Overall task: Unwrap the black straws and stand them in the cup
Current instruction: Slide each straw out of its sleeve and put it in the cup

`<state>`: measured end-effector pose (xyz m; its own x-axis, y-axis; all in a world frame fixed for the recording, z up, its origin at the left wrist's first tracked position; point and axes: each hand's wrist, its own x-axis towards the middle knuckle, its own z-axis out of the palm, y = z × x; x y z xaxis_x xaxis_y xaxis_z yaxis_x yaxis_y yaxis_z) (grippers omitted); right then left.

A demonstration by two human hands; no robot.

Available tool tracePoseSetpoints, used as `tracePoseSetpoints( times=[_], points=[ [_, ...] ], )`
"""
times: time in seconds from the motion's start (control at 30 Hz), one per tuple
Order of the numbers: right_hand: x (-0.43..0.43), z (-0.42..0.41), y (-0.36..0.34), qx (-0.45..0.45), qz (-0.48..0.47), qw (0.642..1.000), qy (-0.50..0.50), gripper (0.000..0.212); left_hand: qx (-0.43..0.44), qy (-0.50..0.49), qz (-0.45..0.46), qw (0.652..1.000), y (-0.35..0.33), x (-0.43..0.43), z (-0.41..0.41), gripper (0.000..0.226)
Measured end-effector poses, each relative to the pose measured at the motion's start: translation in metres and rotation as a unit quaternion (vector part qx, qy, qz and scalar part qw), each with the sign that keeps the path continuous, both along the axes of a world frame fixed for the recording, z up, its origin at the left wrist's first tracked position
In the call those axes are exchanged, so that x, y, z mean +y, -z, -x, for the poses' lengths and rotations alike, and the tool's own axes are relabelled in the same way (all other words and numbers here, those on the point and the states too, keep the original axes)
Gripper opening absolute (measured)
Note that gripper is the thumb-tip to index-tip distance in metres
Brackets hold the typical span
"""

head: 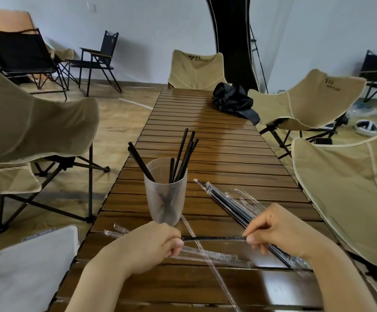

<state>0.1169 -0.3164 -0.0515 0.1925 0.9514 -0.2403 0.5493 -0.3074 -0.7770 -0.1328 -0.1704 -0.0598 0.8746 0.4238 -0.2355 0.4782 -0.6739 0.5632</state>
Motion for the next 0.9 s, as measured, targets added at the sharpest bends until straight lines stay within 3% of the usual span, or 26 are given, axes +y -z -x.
tracePoseSetpoints(
  times=[0.27,0.6,0.9],
  points=[
    [0.010,0.014,-0.002,-0.020,-0.001,1.000,-0.018,0.014,-0.018,0.010,0.005,1.000,0.000,-0.013,-0.019,0.031],
    [-0.006,-0.005,-0.005,0.002,-0.024,0.999,0.045,0.023,-0.026,-0.049,-0.050,0.997,0.004,0.006,0.003,0.035],
    [0.000,0.002,-0.002,0.008,-0.047,0.997,0.057,0.024,-0.025,-0.023,-0.072,0.997,0.010,0.006,0.003,0.033]
  ],
)
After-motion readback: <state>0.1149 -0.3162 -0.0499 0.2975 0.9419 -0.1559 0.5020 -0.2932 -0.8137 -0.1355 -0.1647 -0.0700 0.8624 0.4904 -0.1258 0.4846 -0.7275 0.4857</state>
